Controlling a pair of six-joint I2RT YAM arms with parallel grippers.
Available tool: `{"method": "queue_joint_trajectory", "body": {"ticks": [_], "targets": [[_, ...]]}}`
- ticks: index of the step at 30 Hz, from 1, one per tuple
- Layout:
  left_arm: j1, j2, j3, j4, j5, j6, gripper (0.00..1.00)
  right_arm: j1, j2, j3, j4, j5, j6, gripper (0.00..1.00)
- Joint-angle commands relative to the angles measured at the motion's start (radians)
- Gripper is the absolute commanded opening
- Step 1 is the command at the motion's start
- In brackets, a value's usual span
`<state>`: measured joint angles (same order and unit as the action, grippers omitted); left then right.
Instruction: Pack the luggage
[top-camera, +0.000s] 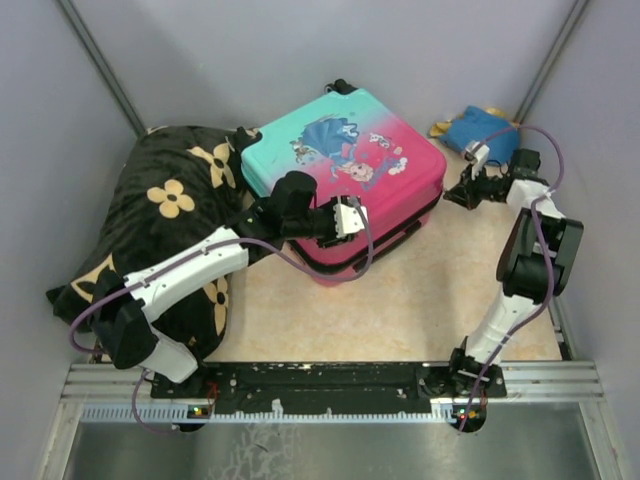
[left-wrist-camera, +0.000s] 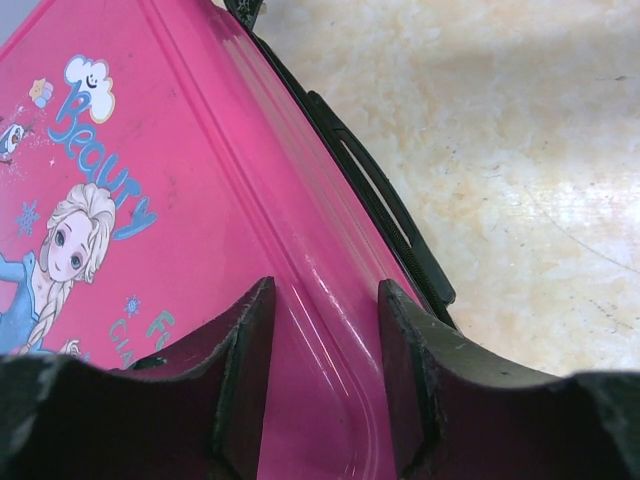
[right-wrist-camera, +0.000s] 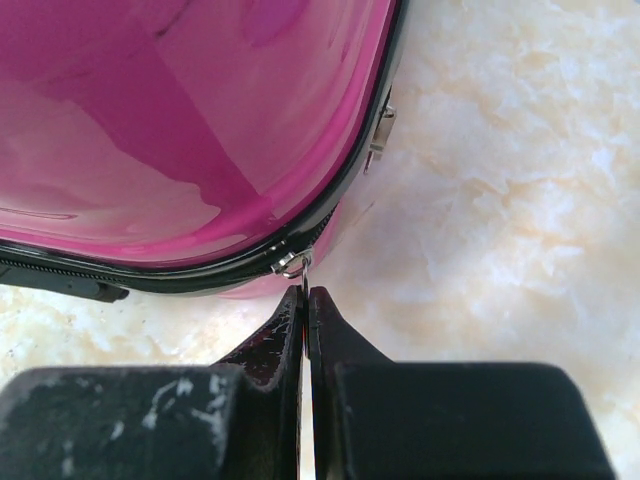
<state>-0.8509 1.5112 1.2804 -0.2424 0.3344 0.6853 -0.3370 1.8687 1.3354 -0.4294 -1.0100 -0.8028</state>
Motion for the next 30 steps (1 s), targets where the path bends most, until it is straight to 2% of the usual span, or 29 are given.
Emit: {"method": "queue_joint_trajectory", "body": {"ticks": [1,7,14,18,21,25,28,30], "targets": [[0.129,0.083,-0.046,-0.259,-0.219,0.083,0.48,0.012,0.077,0.18,0.002,-0.023,-0.143,0.0],[0.204,0.116,0.036,-0.317,-0.084,0.019,0.52,0.065,0.2,0.306,-0.088,-0.061,-0.244,0.0],[0.301,0.079,0.147,-0.34,0.035,-0.147,0.62,0.132,0.228,0.285,-0.148,-0.092,-0.409,0.0],[0.393,0.04,0.202,-0.35,0.019,-0.35,0.87,0.165,0.253,0.307,-0.173,-0.11,-0.461,0.0],[0.435,-0.013,0.207,-0.366,-0.076,-0.413,1.0,0.189,0.256,0.316,-0.226,-0.124,-0.499,0.0],[0.619,-0.027,0.25,-0.425,-0.03,-0.476,1.0,0.232,0.221,0.274,-0.375,-0.136,-0.645,0.0],[0.773,0.009,0.296,-0.437,0.068,-0.501,1.0,0.262,0.155,0.181,-0.411,-0.141,-0.701,0.0],[0.806,0.049,0.315,-0.448,0.151,-0.522,1.0,0.284,0.117,0.123,-0.421,-0.14,-0.724,0.0]]}}
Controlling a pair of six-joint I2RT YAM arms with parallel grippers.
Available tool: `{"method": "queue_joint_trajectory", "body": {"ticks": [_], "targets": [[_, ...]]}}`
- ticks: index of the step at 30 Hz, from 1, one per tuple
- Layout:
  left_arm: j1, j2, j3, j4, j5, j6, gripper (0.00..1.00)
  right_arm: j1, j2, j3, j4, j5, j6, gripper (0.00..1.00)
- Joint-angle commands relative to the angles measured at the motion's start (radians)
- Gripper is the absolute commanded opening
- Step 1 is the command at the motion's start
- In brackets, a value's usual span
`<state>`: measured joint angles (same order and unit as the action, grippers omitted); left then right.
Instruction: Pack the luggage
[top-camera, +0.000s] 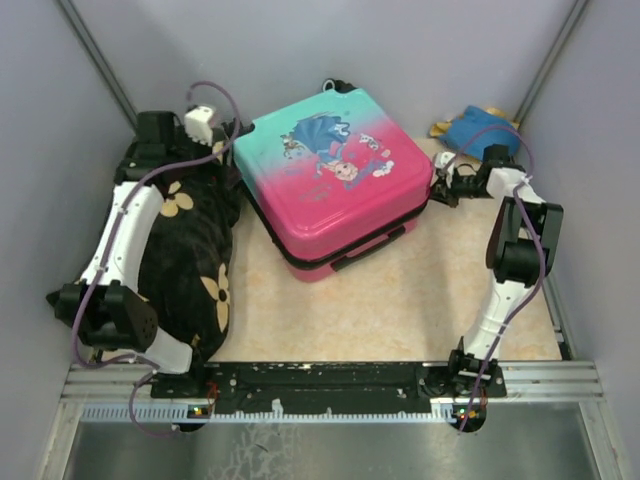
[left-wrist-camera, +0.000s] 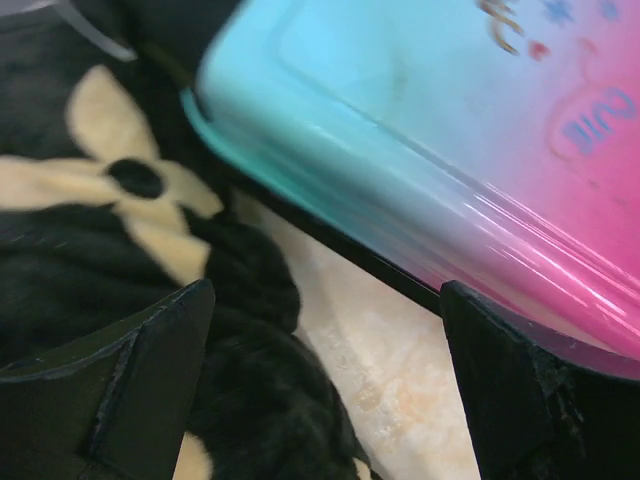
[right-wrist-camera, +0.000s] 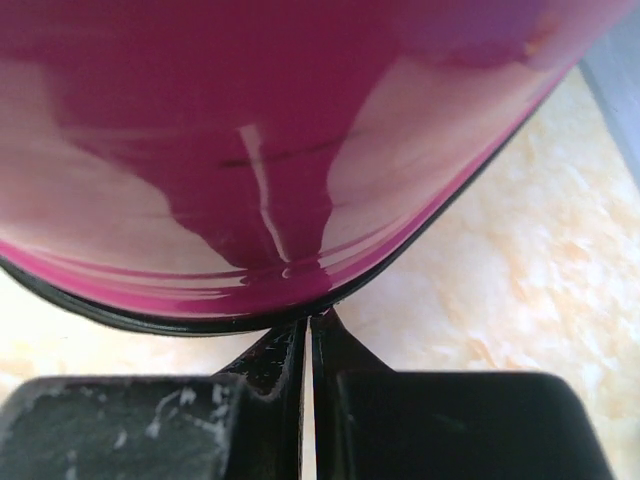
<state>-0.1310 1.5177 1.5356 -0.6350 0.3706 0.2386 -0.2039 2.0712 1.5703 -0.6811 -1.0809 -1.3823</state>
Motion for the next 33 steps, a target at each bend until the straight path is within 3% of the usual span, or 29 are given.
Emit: {"method": "queue_joint_trajectory", "body": {"ticks": [1,7,11,18,27,33], "targets": [[0.092,0.069,0.069,-0.066,0.146,-0.089,1.0,0.163,-0.103,-0.142,-0.179,-0.069,-0.156,0.0],[0.103,0.179,0.08,0.022,0.346,-0.181,1.0,0.228,-0.211,-0.249,-0.266,-0.068,-0.197,0.0],[0.101,0.314,0.13,-0.005,0.497,-0.105,1.0,0.29,-0.33,-0.368,-0.251,-0.069,-0.137,0.0],[0.081,0.502,0.265,-0.121,0.45,0.035,0.82,0.306,-0.568,-0.545,0.102,-0.007,0.273,0.0],[0.067,0.548,0.258,-0.078,0.329,0.15,0.73,0.147,-0.428,-0.391,0.487,0.098,0.721,0.0],[-0.01,0.561,0.283,-0.091,0.396,0.177,0.73,0.17,-0.427,-0.422,0.492,0.063,0.727,0.0]]}}
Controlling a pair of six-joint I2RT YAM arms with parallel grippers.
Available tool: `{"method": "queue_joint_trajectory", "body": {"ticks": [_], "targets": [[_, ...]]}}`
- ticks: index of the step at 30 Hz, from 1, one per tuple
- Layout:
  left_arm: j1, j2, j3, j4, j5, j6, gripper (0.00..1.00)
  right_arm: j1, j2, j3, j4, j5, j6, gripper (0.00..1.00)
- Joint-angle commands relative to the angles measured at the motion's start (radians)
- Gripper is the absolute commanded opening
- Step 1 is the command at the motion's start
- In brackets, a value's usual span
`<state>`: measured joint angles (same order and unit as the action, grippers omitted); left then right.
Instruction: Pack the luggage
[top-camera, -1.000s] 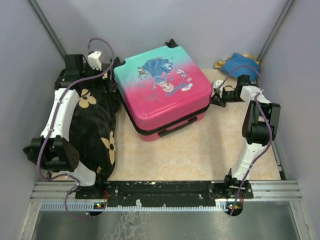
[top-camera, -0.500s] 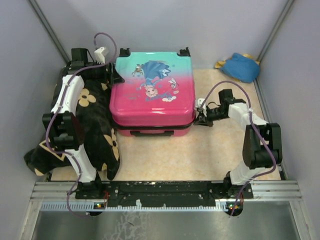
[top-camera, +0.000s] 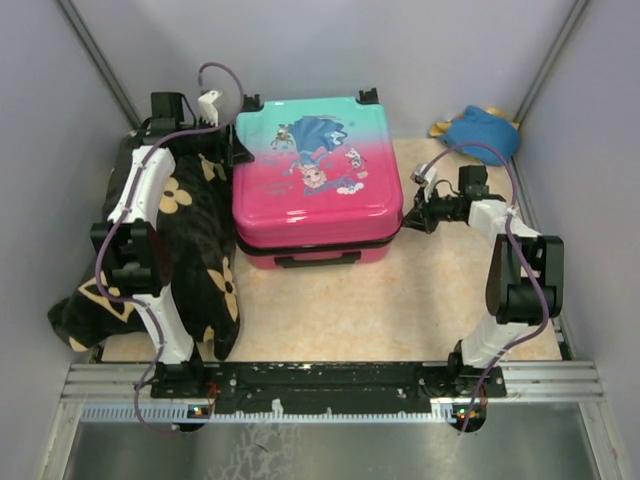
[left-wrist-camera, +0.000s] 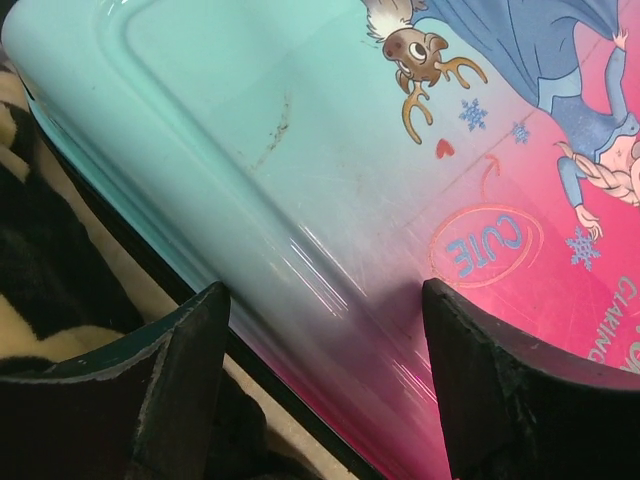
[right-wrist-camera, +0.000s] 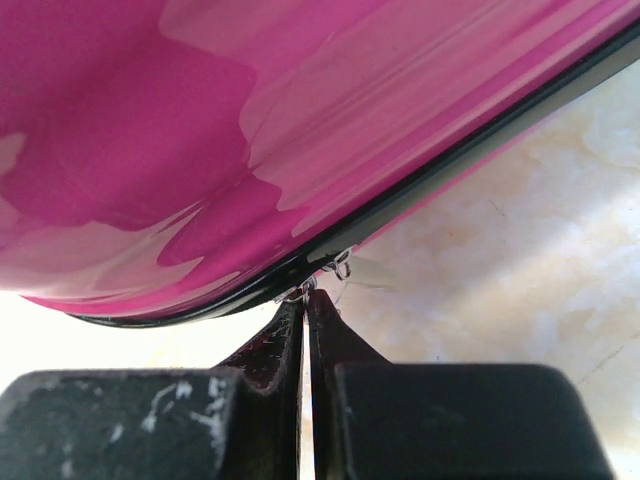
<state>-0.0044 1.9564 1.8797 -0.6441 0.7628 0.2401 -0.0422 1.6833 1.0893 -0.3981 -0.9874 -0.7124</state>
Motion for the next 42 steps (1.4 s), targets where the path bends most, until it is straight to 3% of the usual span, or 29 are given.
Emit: {"method": "queue_joint_trajectory", "body": {"ticks": [1,10,17,21,28,32,36,39,42], "targets": [[-0.159,0.117,-0.075,-0.086,0.02,0.184,0.73,0.006,-0.062,0.052,0.181,-0.027,0.044,0.0],[-0.362,0.048,-0.259,0.026,0.092,0.164,0.74,-0.056,-0.219,-0.041,-0.153,-0.001,-0.23,0.03],[-0.408,-0.055,-0.405,0.122,0.108,0.101,0.75,-0.165,-0.304,-0.093,-0.251,0.029,-0.215,0.25],[-0.407,-0.09,-0.396,0.09,0.086,0.076,0.79,-0.2,-0.371,-0.11,-0.271,0.063,-0.201,0.42],[-0.321,-0.226,-0.398,0.117,0.049,0.011,1.0,-0.348,-0.435,-0.051,-0.32,0.114,-0.125,0.76],[-0.22,-0.251,-0.272,0.089,0.016,-0.008,1.0,-0.362,-0.445,0.065,-0.293,0.164,0.054,0.99],[-0.1,-0.162,0.0,-0.044,0.011,-0.018,1.0,-0.363,-0.406,0.228,-0.223,0.198,0.305,0.99],[-0.05,-0.08,0.21,-0.12,-0.13,-0.079,1.0,-0.363,-0.349,0.388,-0.183,0.228,0.462,0.99],[-0.002,-0.012,0.377,-0.209,-0.167,-0.068,1.0,-0.363,-0.297,0.477,-0.129,0.246,0.621,0.99]]}}
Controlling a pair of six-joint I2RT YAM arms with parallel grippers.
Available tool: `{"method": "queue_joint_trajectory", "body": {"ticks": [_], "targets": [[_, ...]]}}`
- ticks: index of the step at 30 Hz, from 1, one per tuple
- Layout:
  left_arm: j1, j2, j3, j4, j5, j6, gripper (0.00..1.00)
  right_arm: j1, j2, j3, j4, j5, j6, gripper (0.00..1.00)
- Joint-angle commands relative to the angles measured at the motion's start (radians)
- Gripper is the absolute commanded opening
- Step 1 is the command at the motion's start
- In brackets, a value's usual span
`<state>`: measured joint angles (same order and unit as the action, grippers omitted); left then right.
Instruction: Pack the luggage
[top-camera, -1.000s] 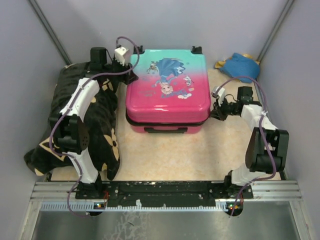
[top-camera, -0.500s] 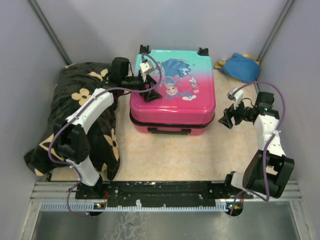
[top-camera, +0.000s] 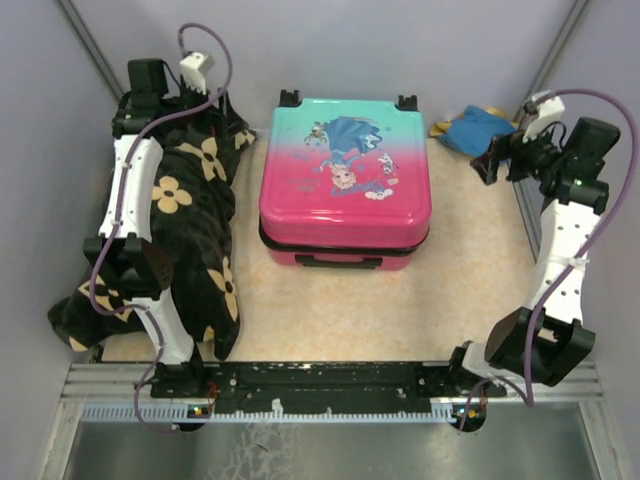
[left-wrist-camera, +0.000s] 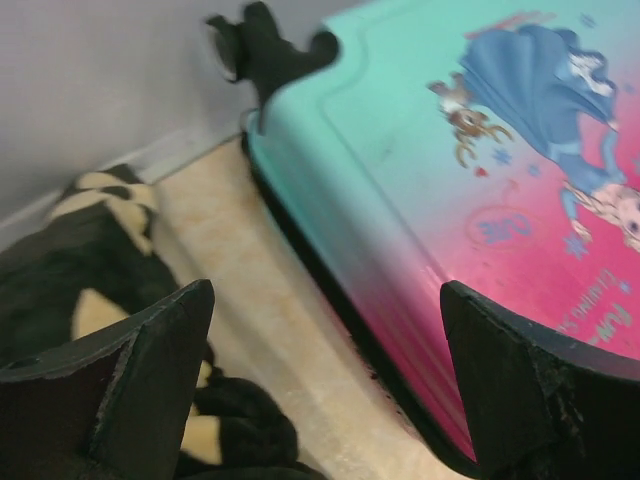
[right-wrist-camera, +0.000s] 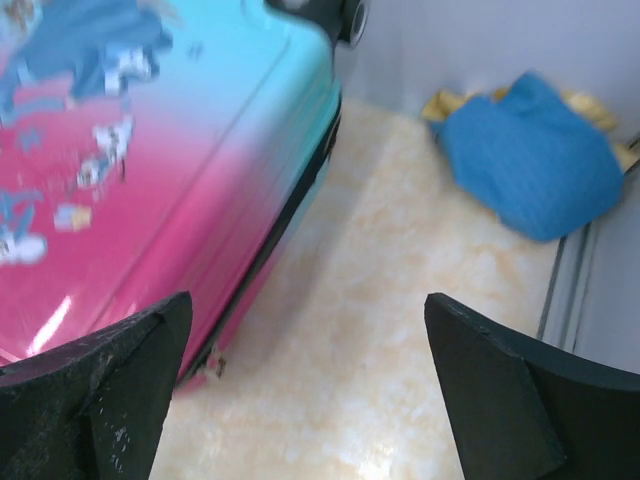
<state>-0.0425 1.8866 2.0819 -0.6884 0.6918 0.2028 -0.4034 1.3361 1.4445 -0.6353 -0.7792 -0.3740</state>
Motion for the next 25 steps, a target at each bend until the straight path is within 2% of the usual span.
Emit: {"method": "queue_joint_trajectory", "body": {"ticks": [1,4,6,10,14,20,25], "targets": [[0.047,0.063,0.19,-0.165,-0.114,-0.031,1.0,-0.002,0.064,0.133,0.135,0.038,0.332,0.99],[0.064,0.043,0.156,-0.13,-0.189,-0.024,1.0,0.001,0.097,0.118,0.179,0.041,0.454,0.99],[0.068,0.014,0.081,-0.104,-0.227,-0.038,1.0,0.006,0.108,0.067,0.19,0.041,0.479,0.99],[0.066,-0.039,-0.056,-0.094,-0.311,-0.082,1.0,0.016,0.088,-0.066,0.21,0.065,0.455,0.99],[0.066,-0.092,-0.168,-0.064,-0.347,-0.072,1.0,0.048,0.053,-0.129,0.186,0.094,0.402,0.99],[0.064,-0.101,-0.206,-0.052,-0.337,-0.094,1.0,0.125,0.014,-0.163,0.175,0.136,0.361,0.99],[0.064,-0.094,-0.196,-0.03,-0.353,-0.139,1.0,0.13,0.009,-0.151,0.175,0.154,0.351,0.99]]}}
